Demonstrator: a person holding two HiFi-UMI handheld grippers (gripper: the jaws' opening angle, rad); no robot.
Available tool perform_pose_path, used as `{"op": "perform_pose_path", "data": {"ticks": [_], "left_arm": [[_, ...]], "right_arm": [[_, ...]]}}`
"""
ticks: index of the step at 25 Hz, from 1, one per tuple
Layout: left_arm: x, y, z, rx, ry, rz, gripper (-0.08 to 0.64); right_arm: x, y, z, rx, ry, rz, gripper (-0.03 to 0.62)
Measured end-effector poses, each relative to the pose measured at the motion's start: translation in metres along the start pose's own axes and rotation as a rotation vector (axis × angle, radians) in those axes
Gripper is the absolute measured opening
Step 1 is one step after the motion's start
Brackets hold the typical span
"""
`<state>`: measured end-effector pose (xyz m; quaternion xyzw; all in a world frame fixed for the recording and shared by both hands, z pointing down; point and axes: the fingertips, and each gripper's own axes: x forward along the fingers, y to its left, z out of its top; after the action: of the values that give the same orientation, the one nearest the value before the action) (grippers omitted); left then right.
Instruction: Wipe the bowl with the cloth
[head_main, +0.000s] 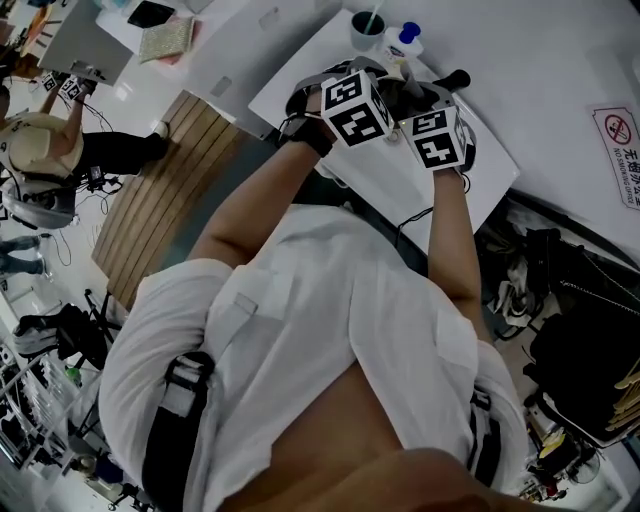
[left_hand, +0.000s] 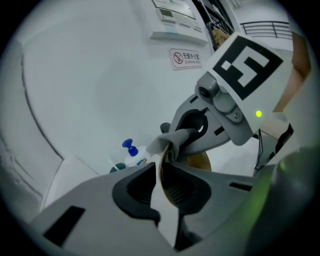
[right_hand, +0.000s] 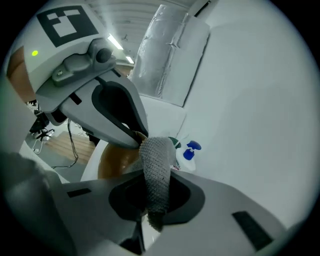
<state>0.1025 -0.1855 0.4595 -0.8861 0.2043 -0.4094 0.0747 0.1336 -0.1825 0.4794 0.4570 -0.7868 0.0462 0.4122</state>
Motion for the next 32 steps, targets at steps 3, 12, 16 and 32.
{"op": "perform_pose_path", "data": {"ticks": [3,12,16,32], "left_arm": [[0.005,-0.005,0.001,0.083,0.039,-0.022,0.036],[0.000,0.012,0.006,-0.071,-0.059,0.059,0.018],[-0.006,0.022,0.006,-0.273,-0.172,0.096,0.020],[0.023,0.006,-0.004,-0.028,0.043,-0.013,0.030]], "right_arm": [[0.003,0.007,0.003,-0.056,0.023,0.026,0.049],[0.003,-0.008,0.004,0.201,-0.074,0.047,0.049],[0.001,-0.018,0.001,0.385,-0.153,0.028,0.049],[0.012,-0.004,0.001,-0.087,0.038,0.041,0.049]]}}
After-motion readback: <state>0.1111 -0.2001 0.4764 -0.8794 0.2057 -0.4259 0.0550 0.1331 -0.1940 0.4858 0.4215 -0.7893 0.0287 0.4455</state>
